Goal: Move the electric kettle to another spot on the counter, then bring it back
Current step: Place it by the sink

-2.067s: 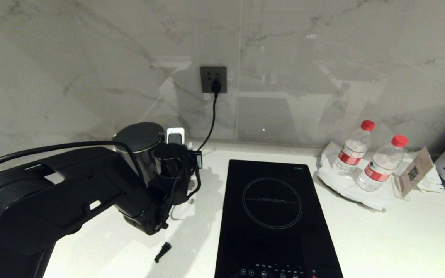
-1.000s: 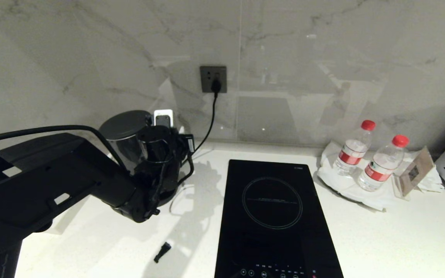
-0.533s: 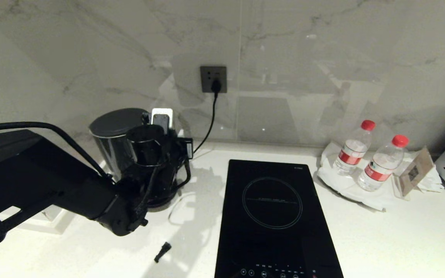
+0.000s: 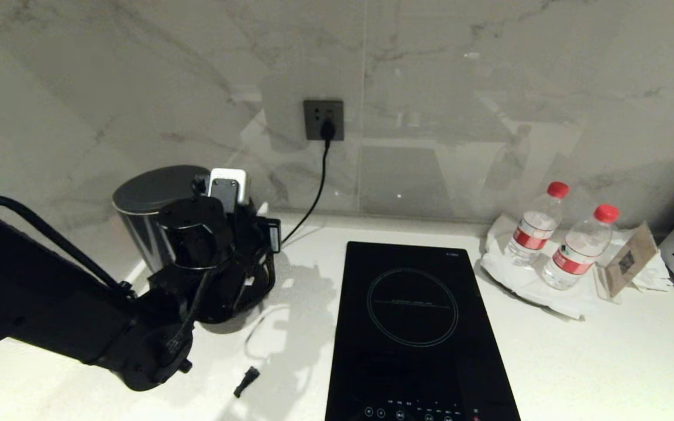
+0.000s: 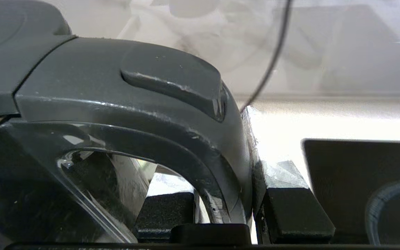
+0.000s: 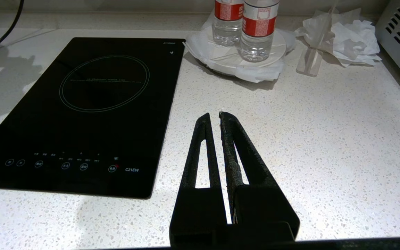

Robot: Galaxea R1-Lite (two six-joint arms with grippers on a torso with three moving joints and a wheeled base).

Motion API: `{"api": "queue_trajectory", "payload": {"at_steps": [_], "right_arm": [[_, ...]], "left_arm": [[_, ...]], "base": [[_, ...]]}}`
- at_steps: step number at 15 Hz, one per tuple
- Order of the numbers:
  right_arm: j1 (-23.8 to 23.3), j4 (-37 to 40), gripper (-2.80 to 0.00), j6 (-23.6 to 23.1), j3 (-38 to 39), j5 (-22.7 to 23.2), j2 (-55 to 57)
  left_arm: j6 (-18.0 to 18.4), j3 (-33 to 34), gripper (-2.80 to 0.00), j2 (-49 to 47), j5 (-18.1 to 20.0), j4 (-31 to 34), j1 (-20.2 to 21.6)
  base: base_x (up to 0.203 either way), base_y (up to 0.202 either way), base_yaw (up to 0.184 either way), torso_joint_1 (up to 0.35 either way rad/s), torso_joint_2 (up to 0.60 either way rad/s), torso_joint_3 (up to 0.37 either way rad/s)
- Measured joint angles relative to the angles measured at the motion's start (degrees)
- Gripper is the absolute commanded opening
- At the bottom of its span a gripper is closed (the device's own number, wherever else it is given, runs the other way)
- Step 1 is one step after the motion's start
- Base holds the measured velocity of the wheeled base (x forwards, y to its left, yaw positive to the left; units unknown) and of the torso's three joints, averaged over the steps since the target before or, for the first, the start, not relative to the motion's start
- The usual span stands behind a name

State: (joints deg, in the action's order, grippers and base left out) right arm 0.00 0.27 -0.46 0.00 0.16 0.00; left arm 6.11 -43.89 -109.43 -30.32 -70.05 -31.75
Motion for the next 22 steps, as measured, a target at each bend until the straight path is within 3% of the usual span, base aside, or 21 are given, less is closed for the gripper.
{"api": "queue_trajectory", "payload": {"at_steps": [3,9,22], "right_arm": [[0.0,0.0,-2.80,0.0,0.0,0.0,0.0],[0.0,0.0,-2.80,0.0,0.0,0.0,0.0],[0.0,0.0,-2.80,0.0,0.0,0.0,0.0]], "left_arm": [[-0.4,4.7,-2.80,3.4,0.0,-0.2,-0.7],[-4.5,11.2,-2.80,6.2,-0.4,-0.2,-0.7],[-6.2,15.3,-2.80,8.6,-0.7,-0.2,-0.6]], "base": [[0.000,0.000,0.000,0.000,0.00,0.000],[0.000,0.000,0.000,0.000,0.00,0.000],[0.000,0.000,0.000,0.004,0.00,0.169]]}}
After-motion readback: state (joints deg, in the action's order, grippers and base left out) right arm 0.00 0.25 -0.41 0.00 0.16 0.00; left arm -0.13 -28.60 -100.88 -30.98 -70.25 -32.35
